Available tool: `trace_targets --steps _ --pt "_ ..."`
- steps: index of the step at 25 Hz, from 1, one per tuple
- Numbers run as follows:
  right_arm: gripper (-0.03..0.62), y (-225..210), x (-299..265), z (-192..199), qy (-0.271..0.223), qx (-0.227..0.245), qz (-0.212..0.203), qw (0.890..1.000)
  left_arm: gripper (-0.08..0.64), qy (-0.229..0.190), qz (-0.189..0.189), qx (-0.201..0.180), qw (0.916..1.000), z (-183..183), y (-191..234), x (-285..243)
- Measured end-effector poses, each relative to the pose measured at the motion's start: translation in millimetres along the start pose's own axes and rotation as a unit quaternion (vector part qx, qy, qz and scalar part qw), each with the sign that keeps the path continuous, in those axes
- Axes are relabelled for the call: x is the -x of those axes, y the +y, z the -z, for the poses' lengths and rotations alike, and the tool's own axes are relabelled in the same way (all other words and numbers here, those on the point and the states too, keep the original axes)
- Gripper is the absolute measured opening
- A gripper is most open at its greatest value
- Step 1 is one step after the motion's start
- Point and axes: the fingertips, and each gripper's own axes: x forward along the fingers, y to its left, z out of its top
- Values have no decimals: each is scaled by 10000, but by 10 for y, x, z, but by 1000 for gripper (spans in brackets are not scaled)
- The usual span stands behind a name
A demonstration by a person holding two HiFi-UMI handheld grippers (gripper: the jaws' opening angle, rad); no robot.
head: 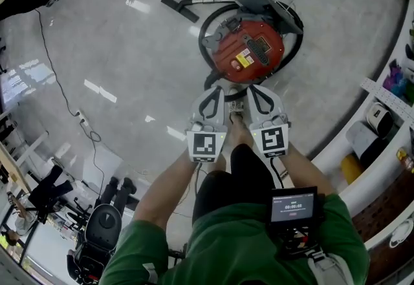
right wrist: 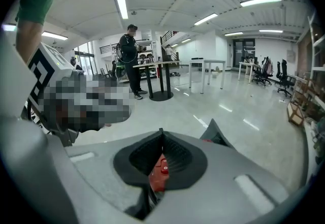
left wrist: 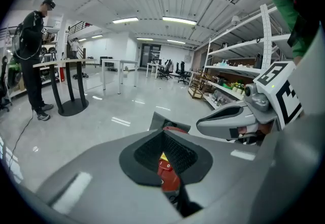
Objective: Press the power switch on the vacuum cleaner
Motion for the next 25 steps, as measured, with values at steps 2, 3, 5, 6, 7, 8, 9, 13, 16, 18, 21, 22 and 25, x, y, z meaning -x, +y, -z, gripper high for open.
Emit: trace_targets --steps 2,3,5,6,7,8,9,13,16,18,21,22,25 --pt "3 -30 -94 90 52 15 -25 10000 8 55 18 8 10000 100 22 -96" --pt "3 -41 -135 136 83 16 -34 10000 6 90 19 26 10000 152 34 -136" --pt "3 -52 -205 236 156 0 -50 9999 8 169 18 66 9998 257 53 -196" --pt "3 -53 -237 287 194 -14 -56 9998 6 206 24 81 9998 307 57 -219" --pt "3 -54 -271 339 230 -29 -64 9997 6 238 34 89 9997 353 62 -241" --pt "3 -56 -308 388 262 -39 -76 9996 8 265 43 91 9996 395 69 -266" --pt "3 -61 -353 434 284 -42 -93 9995 6 282 47 90 9996 432 82 -297" --pt "3 -78 -534 618 345 61 -193 9992 8 331 19 97 9994 585 152 -442" --pt "3 -89 -643 772 421 125 -241 9987 6 375 6 60 9993 699 189 -524" --pt "3 -103 -707 875 478 127 -271 9984 6 416 -22 69 9991 768 209 -565" --pt "3 -144 -774 1005 555 118 -316 9979 8 498 -98 184 9985 858 217 -630" --pt "3 -159 -799 1034 577 130 -324 9977 8 513 -110 223 9984 880 218 -656" --pt "3 -171 -883 1112 653 182 -365 9970 6 544 -43 233 9982 943 205 -731"
